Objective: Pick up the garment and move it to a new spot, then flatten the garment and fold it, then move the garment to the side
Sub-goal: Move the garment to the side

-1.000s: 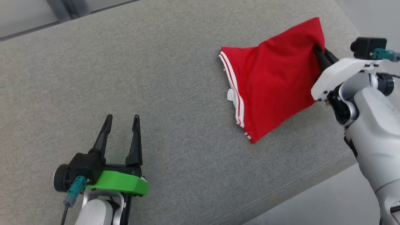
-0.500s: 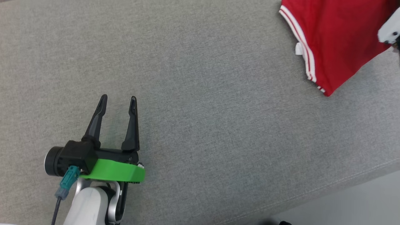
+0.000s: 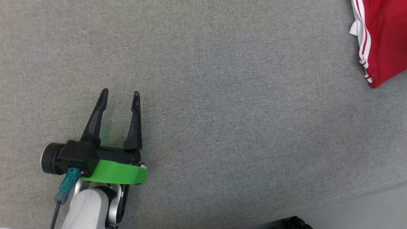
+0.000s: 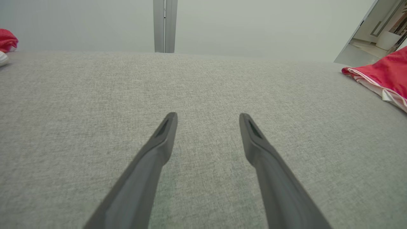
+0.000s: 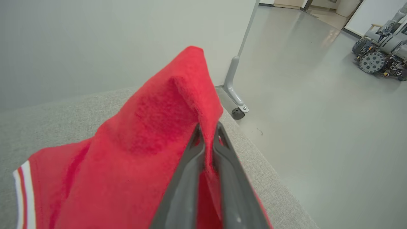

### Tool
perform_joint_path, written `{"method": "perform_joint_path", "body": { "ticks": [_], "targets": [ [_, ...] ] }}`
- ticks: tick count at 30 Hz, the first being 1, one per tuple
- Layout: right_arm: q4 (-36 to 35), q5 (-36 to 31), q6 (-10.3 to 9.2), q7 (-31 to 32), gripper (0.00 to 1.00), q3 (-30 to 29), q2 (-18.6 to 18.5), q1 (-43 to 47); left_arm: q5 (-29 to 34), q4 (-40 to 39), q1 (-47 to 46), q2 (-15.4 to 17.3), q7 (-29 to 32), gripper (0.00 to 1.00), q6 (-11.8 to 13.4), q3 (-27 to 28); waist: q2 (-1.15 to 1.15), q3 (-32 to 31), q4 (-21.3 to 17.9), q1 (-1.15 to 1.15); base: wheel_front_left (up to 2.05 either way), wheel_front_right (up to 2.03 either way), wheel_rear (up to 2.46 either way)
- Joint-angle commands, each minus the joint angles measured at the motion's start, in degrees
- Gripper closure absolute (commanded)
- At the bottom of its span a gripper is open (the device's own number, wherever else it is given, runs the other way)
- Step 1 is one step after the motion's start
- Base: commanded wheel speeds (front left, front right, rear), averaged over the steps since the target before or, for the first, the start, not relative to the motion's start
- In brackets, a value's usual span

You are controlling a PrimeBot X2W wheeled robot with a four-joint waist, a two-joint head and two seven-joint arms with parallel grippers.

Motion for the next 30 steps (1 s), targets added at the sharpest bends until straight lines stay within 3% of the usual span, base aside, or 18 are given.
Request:
{"method": "perform_joint_path", "body": {
  "ticks": [1, 8, 14, 30],
  "targets": [
    [0.7, -1.2, -0.08, -0.8, 0.00, -1.0, -0.2, -0.4, 0.1, -0.2, -0.8, 0.5, 0.1, 0.00, 0.3, 0.0, 0.00, 0.5, 0.5, -0.01, 0.00, 0.00, 0.00],
    [1.4, -5.9, -0.08, -2.3, 0.00, -5.7, 1.8, 1.3, -0.3, 0.3, 0.1, 0.5, 0.1, 0.00, 0.6, -0.4, 0.00, -1.2, 0.2, -0.01, 0.00, 0.00, 0.00],
    [-5.8, -6.9, -0.08, -2.3, 0.00, -7.9, 6.9, 4.6, -1.2, 1.5, 1.1, 0.0, -0.8, 0.00, 0.8, -0.3, 0.00, -5.0, 0.1, -0.01, 0.00, 0.00, 0.00],
    [-30.1, -4.3, -0.08, -2.3, 0.00, 3.0, 15.7, 24.2, -4.9, 9.4, 4.0, -2.5, -4.2, 0.00, 2.0, 4.5, 0.00, -22.7, 3.2, -0.01, 0.00, 0.00, 0.00]
  ]
}}
